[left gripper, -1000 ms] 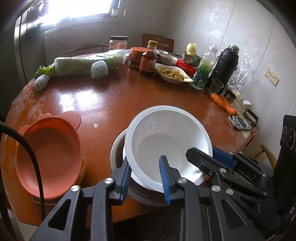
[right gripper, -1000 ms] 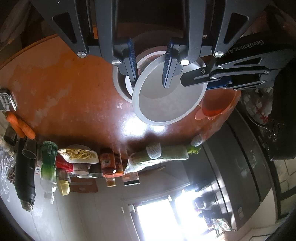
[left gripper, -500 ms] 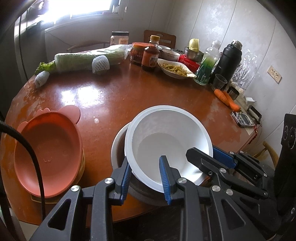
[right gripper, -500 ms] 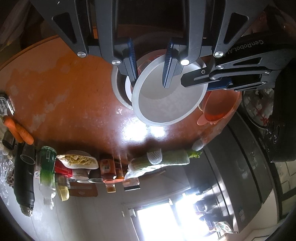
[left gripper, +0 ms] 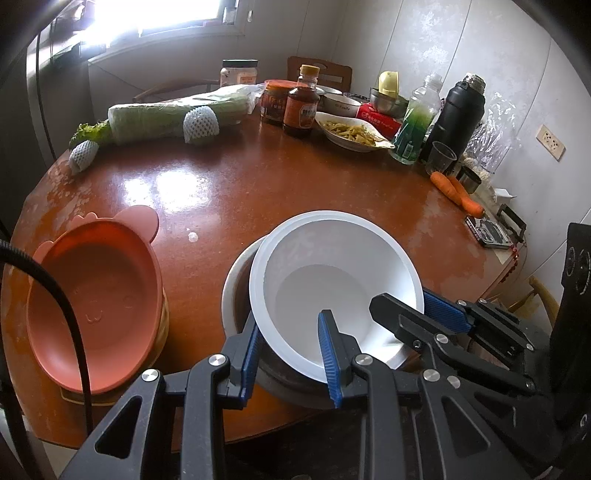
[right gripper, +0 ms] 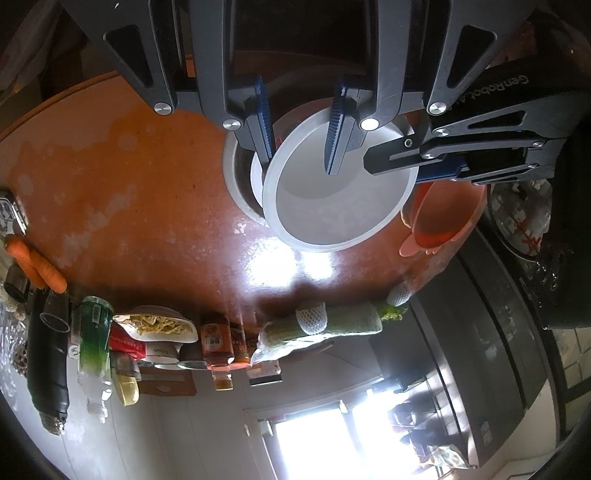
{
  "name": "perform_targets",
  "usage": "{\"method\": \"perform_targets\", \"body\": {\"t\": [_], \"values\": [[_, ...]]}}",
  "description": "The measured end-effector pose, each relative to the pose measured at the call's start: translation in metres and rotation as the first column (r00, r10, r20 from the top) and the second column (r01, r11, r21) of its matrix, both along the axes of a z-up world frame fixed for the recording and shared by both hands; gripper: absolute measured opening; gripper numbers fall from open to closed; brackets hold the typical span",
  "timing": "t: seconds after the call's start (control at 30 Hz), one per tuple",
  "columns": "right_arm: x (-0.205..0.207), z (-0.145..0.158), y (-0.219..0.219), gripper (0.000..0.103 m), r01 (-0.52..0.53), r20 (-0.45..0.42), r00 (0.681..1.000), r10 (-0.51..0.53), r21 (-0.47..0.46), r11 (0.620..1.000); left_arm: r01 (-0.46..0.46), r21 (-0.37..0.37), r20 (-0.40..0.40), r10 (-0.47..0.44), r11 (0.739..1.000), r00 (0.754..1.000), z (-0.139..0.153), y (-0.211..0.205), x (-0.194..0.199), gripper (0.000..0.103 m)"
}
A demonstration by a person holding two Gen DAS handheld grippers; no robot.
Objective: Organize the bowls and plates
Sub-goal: 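Open the left tool to release the paper bowl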
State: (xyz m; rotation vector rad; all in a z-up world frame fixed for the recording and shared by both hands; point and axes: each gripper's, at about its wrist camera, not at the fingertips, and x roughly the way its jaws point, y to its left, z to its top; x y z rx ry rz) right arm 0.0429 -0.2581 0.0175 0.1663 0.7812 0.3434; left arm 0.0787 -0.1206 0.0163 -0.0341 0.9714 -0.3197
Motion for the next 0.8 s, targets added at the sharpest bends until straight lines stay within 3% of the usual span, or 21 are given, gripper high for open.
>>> {"method": "perform_targets", "body": {"t": [0.53, 0.8], "values": [[0.0008, 0.0004, -0.0056, 0.036, 0.013, -0.013, 1.000, -0.013, 0.030, 0.999, -0.013, -0.017, -0.016, 0.013, 1.000, 1.000, -0.0011, 0.0033, 0.0019, 0.031], [-0.0016, 0.0054, -0.0085, 0.056, 0.024, 0.010, 1.000, -0.024, 0.029, 0.999, -0.016, -0.028, -0.010, 0.016, 0.999, 1.000, 0.0011, 0.0064, 0.0011, 0.031]]}}
